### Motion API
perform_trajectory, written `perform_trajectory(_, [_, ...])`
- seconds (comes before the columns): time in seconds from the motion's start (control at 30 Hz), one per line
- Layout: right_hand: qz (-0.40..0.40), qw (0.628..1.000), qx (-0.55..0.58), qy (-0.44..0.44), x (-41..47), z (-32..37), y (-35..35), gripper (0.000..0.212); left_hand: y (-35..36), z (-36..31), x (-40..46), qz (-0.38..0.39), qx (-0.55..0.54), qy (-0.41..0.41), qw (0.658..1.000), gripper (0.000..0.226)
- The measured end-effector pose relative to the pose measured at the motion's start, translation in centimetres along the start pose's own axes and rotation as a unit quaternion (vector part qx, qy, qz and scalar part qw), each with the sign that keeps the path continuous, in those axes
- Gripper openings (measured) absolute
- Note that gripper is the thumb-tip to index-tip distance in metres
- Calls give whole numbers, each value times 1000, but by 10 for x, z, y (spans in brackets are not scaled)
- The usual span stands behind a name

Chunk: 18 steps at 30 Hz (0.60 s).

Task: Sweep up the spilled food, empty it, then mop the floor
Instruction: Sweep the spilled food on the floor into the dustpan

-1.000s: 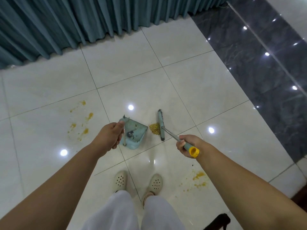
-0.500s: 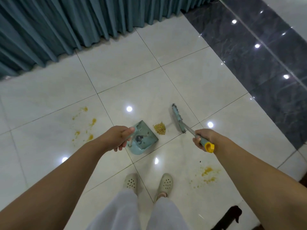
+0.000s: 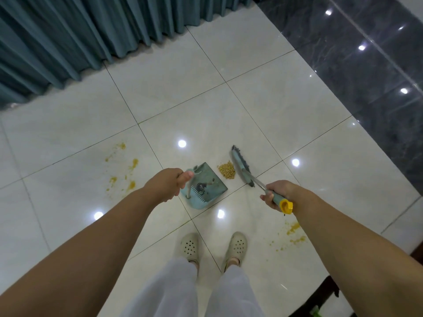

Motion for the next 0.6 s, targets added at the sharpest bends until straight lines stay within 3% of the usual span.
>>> perform_trajectory(0.37, [64,996,-41,53,-24,-42,23,11,4,-3,1,-14,-1,-9,1000,50])
perform_trajectory(0.6, [102,992,-8,70,-52,-54,25,10,11,-1,-4,-5,-27,14,1000,48])
Point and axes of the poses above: each hand's wrist, its own x-axis towards the middle knuckle, its own y-axis out of the palm, z = x × y, the point moved 1 cm from there along x, towards the middle knuckle, and after that the axes turned 10 degrees about -y, right-handed, at the moved point
